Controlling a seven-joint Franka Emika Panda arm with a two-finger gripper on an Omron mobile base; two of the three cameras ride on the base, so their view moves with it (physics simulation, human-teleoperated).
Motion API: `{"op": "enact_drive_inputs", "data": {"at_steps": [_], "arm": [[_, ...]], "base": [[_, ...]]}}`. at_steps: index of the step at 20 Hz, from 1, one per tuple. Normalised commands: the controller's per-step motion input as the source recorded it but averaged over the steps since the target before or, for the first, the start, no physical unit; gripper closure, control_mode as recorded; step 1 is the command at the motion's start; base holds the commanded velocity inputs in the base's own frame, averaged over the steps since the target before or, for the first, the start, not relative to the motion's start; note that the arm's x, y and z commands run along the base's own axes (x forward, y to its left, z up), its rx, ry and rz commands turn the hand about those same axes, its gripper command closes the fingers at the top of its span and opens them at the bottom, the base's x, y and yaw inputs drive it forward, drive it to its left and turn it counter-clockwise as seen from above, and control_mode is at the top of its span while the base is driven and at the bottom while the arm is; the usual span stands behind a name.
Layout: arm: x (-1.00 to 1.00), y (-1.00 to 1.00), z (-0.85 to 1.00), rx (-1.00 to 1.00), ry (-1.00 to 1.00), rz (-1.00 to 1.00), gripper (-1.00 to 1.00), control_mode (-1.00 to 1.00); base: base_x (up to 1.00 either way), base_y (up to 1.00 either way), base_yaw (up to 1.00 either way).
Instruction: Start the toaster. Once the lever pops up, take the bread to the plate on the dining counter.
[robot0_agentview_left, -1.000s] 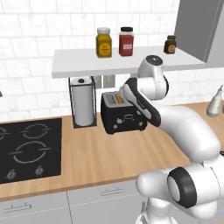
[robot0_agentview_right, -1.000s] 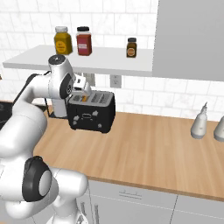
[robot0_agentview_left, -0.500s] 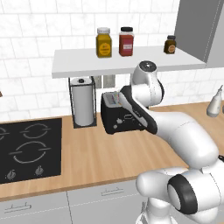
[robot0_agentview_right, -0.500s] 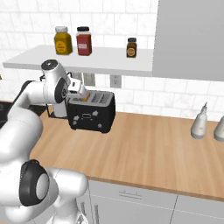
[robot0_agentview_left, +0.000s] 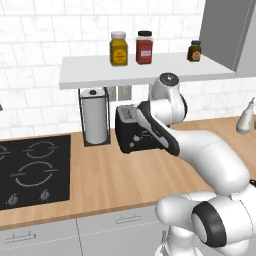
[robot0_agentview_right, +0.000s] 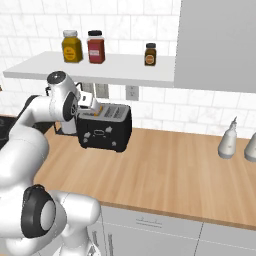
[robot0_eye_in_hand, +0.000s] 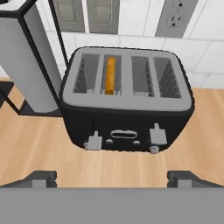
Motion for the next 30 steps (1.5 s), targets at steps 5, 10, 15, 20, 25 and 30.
{"op": "enact_drive_inputs", "data": {"at_steps": [5,10,15,20,25,30], "arm": [[0.18,0.00,-0.03,0.00,-0.05,-0.01,-1.00,-1.00],[0.14,0.00,-0.02,0.00,-0.06,-0.02,-1.00,-1.00],[0.00,0.00,-0.02,0.00,-0.11,0.00,-1.00,-1.00],[0.00,0.00,0.00,0.00,-0.07,0.00,-1.00,-1.00],[0.00,0.00,0.00,0.00,-0.02,0.00,-1.00,-1.00],[0.00,0.00,0.00,0.00,-0.02,0.00,-1.00,-1.00]], "base": [[0.00,0.00,0.00],[0.00,0.00,0.00],[0.00,0.00,0.00],[0.00,0.00,0.00],[0.00,0.00,0.00],[0.00,0.00,0.00]]}}
